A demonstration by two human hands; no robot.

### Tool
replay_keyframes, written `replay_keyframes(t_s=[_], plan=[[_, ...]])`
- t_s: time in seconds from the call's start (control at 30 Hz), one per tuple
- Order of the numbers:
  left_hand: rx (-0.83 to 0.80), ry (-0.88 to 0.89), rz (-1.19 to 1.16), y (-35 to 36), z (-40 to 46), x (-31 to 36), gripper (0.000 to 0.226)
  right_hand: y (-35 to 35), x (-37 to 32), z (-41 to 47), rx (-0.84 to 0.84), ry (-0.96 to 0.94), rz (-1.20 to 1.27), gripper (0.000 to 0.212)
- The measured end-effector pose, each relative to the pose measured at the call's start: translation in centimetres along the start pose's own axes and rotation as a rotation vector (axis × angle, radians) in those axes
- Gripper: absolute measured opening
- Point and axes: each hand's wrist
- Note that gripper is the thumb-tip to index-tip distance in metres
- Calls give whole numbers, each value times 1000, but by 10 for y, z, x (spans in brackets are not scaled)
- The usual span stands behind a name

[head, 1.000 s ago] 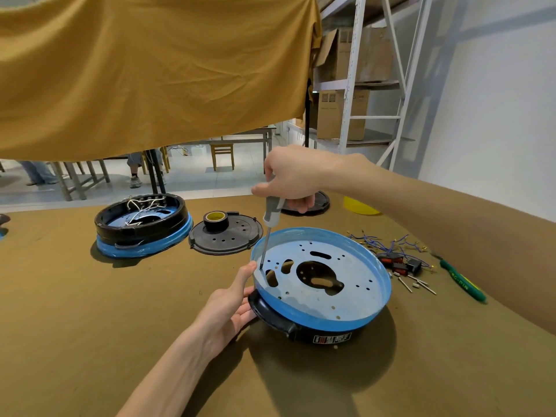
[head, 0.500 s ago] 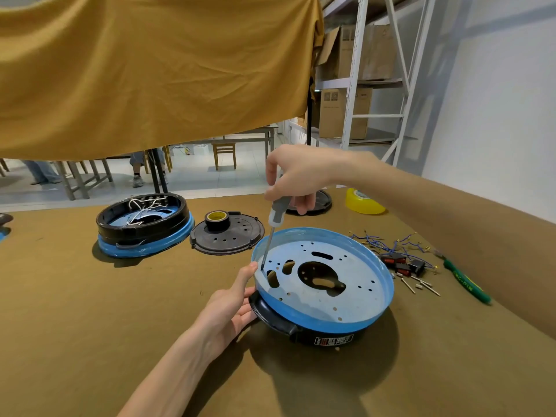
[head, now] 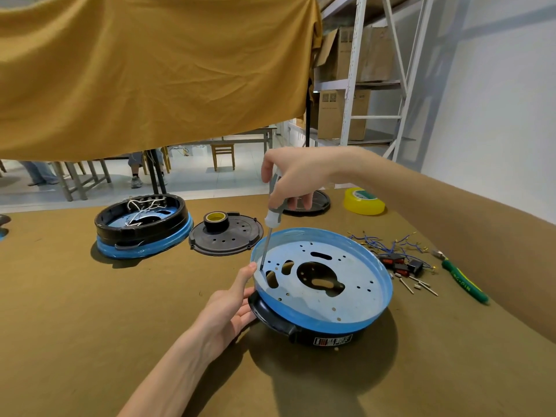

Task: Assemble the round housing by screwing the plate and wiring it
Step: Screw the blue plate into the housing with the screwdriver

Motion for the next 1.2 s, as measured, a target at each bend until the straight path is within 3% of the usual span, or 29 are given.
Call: replay_keyframes(t_s=[0.1,0.17,0.3,0.37,0.43,0.57,0.67,0.73,0.87,1.0,1.1,1.2], plan=[[3,-3,-2,-1,1,0,96,7,1,2,84,-11,-63,29],[4,0,-5,0,0,0,95,12,0,2,144,-12,-151,37],[1,16,8,-1,1,-1,95,3,-1,-2,24,-8,0,34],[1,18,7,-1,1,-1,95,8,0,-1,74,-23,-65,26],[7,19,2,-1,1,-1,97,13,-3,0,153,-32,-175,37],[11,25,6,0,0,-1,97,5,-3,-3,46,-25,-48,35],[20,27,-2,2,0,-1,95,12,-3,-2,123,-47,-129,27],[26,30,-6,2,-1,-1,89,14,-4,-2,166,-50,-206,32],[35,21,-10,4,-3,0,82,3,-4,-6,21,-46,-100,31],[47,15,-21,5,-6,1,81,9,-6,-2,108,-49,-214,35],[52,14,-12,5,-5,1,84,1,-5,-4,-2,-52,-97,39],[58,16,-7,5,-4,1,87,5,-3,-1,57,-53,-131,31]])
Point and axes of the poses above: each hand's wrist, its own z-axis towards the middle knuckle, its own y-axis out of the palm, x = y × z, and after that the axes turned 4 degrees about x, right-handed
